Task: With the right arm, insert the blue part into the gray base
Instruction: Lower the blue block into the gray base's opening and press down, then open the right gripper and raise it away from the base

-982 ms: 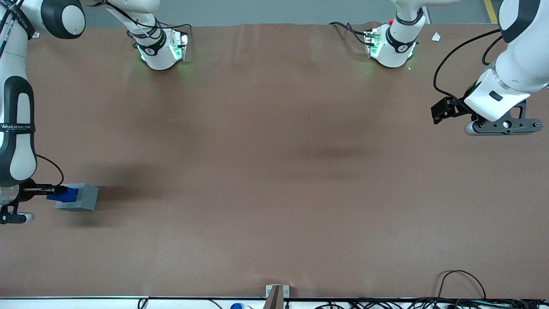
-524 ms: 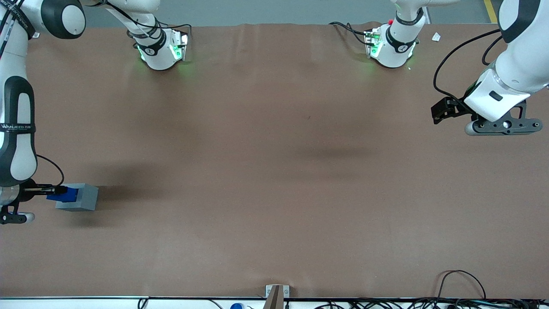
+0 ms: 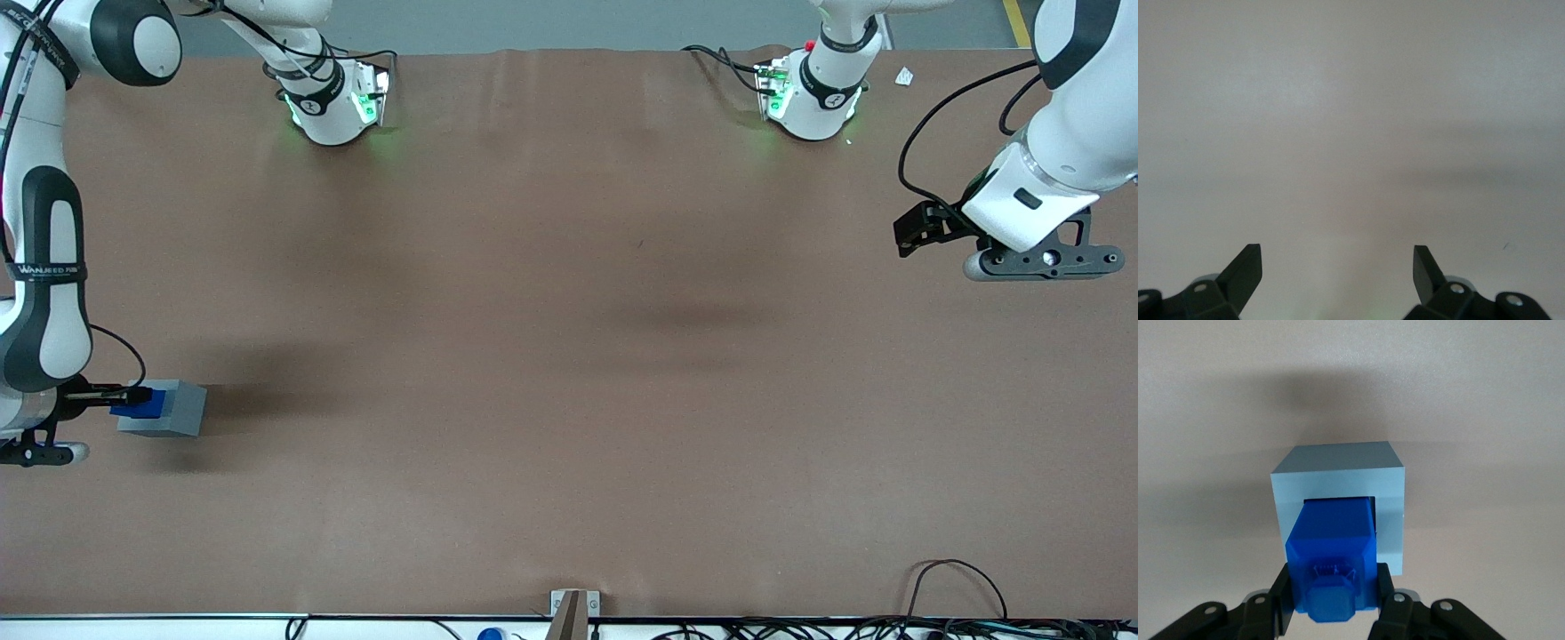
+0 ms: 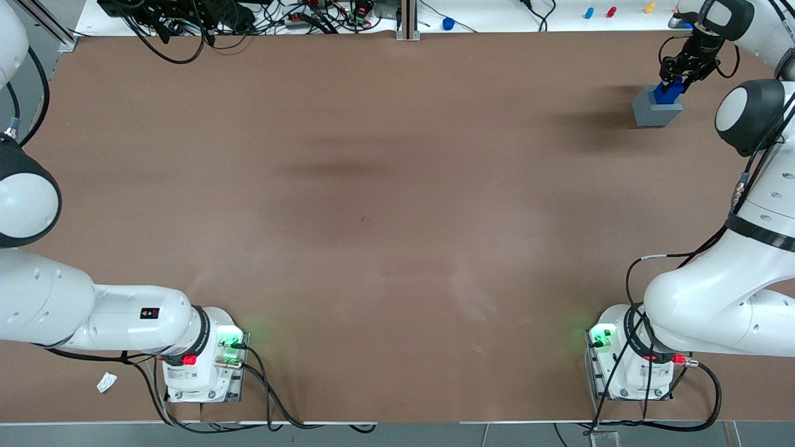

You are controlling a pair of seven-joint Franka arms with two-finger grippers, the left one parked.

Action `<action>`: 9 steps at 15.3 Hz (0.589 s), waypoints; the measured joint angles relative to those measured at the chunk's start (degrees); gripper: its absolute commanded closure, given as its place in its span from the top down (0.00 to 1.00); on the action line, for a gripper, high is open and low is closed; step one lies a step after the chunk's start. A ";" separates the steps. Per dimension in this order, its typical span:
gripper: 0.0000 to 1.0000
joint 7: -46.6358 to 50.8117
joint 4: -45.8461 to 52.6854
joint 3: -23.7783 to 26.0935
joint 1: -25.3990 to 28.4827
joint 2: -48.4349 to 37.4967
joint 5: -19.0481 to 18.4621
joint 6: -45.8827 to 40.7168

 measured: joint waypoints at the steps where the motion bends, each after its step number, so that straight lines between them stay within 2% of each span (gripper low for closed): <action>1: 0.49 0.00 0.00 0.00 0.02 0.00 -0.05 0.01; 2: 0.86 -0.02 0.00 0.00 0.03 0.00 -0.05 0.09; 3: 1.00 -0.06 -0.01 0.01 0.04 0.01 -0.05 0.40; 9: 1.00 -0.21 0.48 0.19 0.10 -0.16 -0.02 2.29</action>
